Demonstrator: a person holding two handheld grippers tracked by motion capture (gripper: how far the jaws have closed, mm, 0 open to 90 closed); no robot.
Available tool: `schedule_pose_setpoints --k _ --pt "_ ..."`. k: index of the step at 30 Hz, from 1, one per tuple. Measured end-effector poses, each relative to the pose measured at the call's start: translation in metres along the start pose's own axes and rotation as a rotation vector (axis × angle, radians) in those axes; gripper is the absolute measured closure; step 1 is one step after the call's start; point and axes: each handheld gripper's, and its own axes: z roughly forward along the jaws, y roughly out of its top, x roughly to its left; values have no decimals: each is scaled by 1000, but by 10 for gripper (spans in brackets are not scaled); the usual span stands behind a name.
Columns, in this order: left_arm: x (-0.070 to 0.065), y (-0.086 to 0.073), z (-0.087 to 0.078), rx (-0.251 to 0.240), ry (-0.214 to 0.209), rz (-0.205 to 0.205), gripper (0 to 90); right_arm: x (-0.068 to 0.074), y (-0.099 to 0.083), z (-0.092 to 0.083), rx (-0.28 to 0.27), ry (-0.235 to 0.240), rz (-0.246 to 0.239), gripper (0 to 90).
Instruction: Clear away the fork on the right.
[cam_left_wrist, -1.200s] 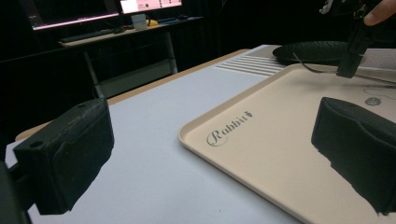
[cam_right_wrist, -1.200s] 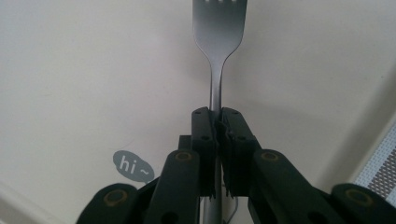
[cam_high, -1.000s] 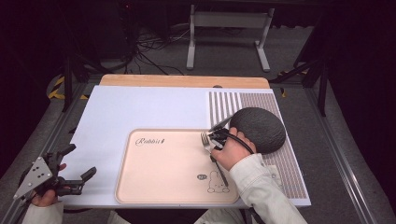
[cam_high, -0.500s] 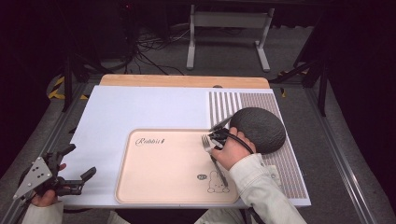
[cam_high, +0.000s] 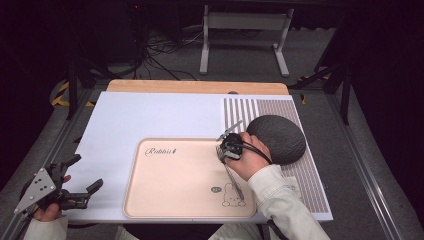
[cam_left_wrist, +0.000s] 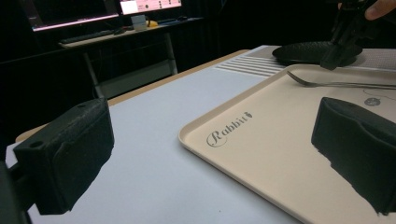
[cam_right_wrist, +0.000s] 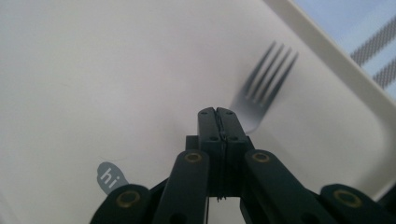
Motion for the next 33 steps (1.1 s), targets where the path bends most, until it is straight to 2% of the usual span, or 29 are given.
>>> schedule_pose_setpoints --k 3,10,17,25,33 --pt "0 0 0 -1 0 -1 0 0 2 1 -24 19 -58 900" --pt "0 0 0 2 0 3 1 -4 2 11 -37 54 -84 900" --pt "1 0 -1 2 -1 2 0 -6 2 23 -23 43 -120 900" --pt "1 0 0 4 -3 3 1 -9 -2 30 10 25 -144 900" --pt "0 0 0 2 -2 -3 0 -12 -4 36 22 23 -138 900"
